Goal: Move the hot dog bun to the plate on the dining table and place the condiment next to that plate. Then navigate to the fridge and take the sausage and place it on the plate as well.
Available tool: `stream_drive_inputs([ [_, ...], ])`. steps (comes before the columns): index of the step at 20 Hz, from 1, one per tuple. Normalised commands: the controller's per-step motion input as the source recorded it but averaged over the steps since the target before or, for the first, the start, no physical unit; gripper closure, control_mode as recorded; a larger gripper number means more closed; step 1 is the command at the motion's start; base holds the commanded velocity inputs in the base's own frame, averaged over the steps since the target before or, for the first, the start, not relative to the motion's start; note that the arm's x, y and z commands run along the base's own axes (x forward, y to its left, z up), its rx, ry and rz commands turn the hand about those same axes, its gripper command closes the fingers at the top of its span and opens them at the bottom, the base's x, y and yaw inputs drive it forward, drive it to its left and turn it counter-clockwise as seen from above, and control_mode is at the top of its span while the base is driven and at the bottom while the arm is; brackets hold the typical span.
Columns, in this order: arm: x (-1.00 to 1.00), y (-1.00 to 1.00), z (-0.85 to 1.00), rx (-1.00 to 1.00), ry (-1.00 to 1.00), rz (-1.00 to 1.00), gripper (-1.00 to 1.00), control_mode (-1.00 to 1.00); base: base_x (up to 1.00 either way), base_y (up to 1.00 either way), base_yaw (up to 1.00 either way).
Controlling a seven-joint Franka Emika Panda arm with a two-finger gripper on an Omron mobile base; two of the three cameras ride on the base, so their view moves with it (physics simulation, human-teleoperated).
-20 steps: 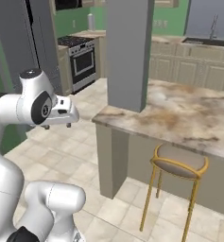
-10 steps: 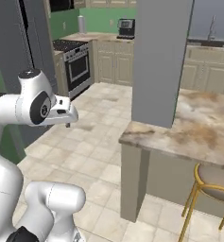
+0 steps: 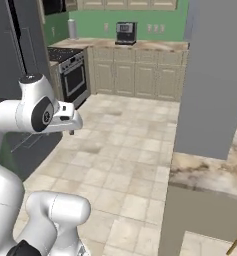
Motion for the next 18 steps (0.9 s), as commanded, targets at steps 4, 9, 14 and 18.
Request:
stream_drive_inputs([
  [4, 0.0, 0.0, 0.0, 0.0, 0.0, 0.0, -1.0, 1.0, 0.99, 0.98, -0.26],
  [9, 0.0, 0.0, 0.0, 0.0, 0.0, 0.0, -1.0, 1.0, 1.0, 0.88, -0.23],
  [14, 0.0, 0.0, 0.0, 0.0, 0.0, 0.0, -1.0, 1.0, 1.0, 0.44, -0.14],
  [18, 0.0, 0.0, 0.0, 0.0, 0.0, 0.0, -1.0, 1.0, 1.0, 0.0, -0.04],
])
